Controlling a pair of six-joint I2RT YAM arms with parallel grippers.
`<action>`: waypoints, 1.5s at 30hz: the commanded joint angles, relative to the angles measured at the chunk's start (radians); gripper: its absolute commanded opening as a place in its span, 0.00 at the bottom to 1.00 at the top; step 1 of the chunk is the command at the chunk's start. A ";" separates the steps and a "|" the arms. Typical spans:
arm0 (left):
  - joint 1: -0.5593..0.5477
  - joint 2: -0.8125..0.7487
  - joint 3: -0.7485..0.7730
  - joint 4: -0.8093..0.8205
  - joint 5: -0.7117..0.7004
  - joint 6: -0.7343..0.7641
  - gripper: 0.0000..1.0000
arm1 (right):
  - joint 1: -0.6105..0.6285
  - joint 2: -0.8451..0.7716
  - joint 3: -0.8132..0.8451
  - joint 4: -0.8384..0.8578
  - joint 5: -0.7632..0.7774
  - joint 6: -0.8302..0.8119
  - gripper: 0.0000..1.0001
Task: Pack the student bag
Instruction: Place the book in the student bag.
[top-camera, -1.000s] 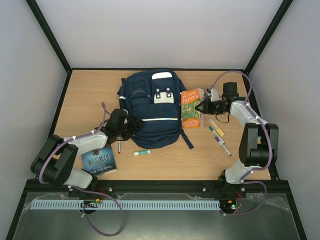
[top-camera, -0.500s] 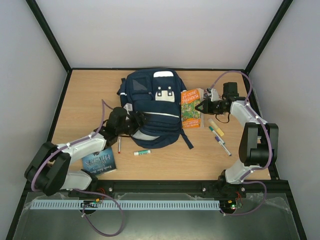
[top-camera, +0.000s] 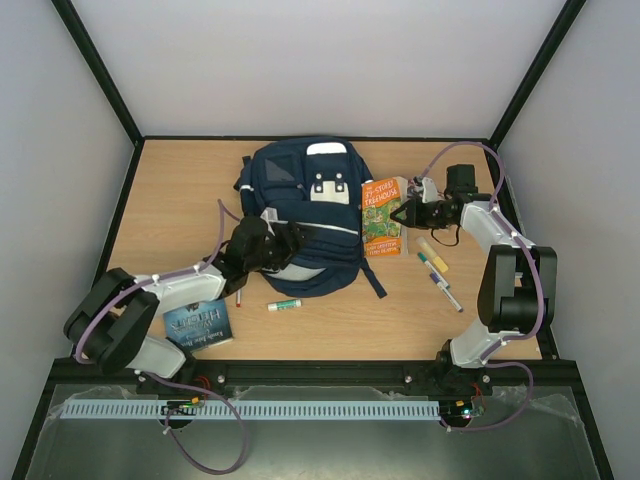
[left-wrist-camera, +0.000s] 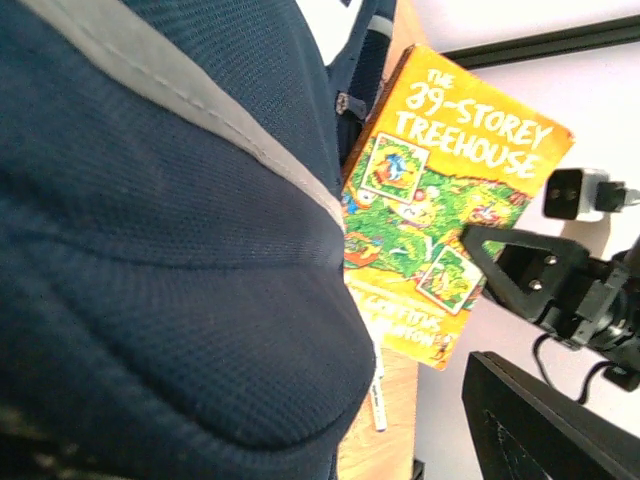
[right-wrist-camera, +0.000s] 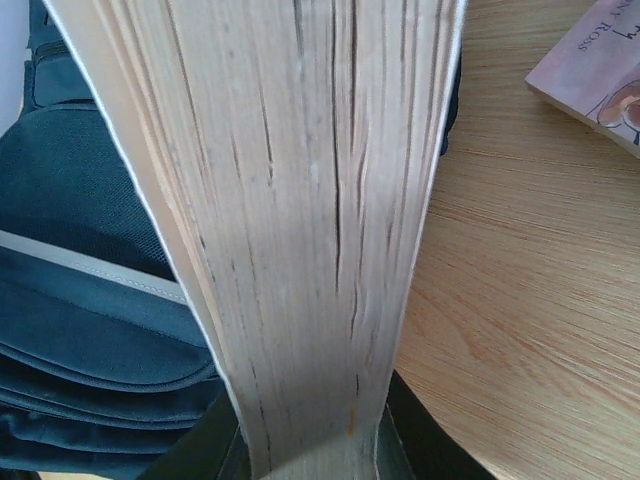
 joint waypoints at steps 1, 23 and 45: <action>-0.018 0.044 0.048 0.198 0.000 -0.042 0.76 | -0.001 -0.020 0.035 -0.035 -0.077 0.004 0.01; 0.026 0.236 0.312 0.279 -0.005 -0.011 0.38 | -0.075 -0.339 0.309 -0.669 -0.067 -0.101 0.01; 0.044 0.292 0.485 0.413 -0.039 -0.060 0.30 | -0.014 -0.442 -0.140 -0.598 -0.501 0.147 0.01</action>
